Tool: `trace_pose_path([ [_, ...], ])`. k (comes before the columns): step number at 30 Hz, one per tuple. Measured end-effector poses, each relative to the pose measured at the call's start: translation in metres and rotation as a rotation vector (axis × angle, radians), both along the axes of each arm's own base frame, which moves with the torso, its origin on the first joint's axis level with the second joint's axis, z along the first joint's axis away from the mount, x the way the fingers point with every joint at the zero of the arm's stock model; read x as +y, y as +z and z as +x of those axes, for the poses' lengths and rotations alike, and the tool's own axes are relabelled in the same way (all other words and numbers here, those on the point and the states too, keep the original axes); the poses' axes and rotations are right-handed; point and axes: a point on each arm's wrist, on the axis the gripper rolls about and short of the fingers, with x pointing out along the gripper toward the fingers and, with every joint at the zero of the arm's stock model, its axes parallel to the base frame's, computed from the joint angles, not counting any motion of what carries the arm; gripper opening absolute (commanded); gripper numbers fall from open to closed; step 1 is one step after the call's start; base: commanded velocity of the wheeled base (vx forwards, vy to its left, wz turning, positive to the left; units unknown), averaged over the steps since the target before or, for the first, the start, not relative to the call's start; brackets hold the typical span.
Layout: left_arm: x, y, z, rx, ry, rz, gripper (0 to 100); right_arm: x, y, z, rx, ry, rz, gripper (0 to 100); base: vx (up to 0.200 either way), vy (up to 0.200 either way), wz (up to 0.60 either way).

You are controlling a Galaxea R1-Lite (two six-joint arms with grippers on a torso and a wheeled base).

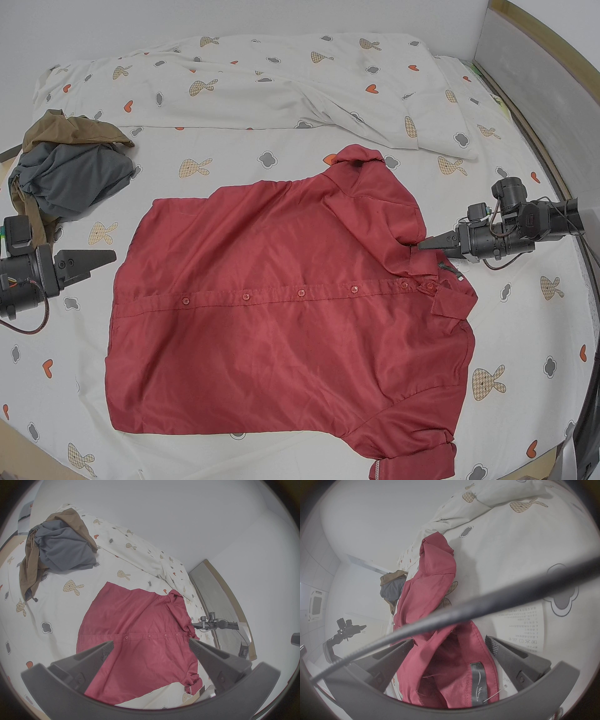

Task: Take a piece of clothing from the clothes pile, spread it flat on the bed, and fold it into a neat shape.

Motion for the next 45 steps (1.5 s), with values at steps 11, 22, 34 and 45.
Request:
trace_pose_path([
  [11,0.0,0.0,0.0,0.002,0.0,0.0,100,0.008,-0.006,0.0,0.02,0.016,0.0,0,0.0,0.0,0.0],
  [22,0.0,0.0,0.0,0.0,0.0,0.0,100,-0.011,0.003,-0.013,0.026,-0.028,0.001,0,0.0,0.0,0.0],
  [34,0.0,0.0,0.0,-0.001,0.0,0.0,100,-0.054,0.03,-0.055,0.004,-0.141,0.0,0,0.0,0.0,0.0],
  [45,0.0,0.0,0.0,0.002,-0.001,0.0,100,-0.058,0.025,-0.076,0.037,-0.157,-0.012,0,0.0,0.0,0.0],
])
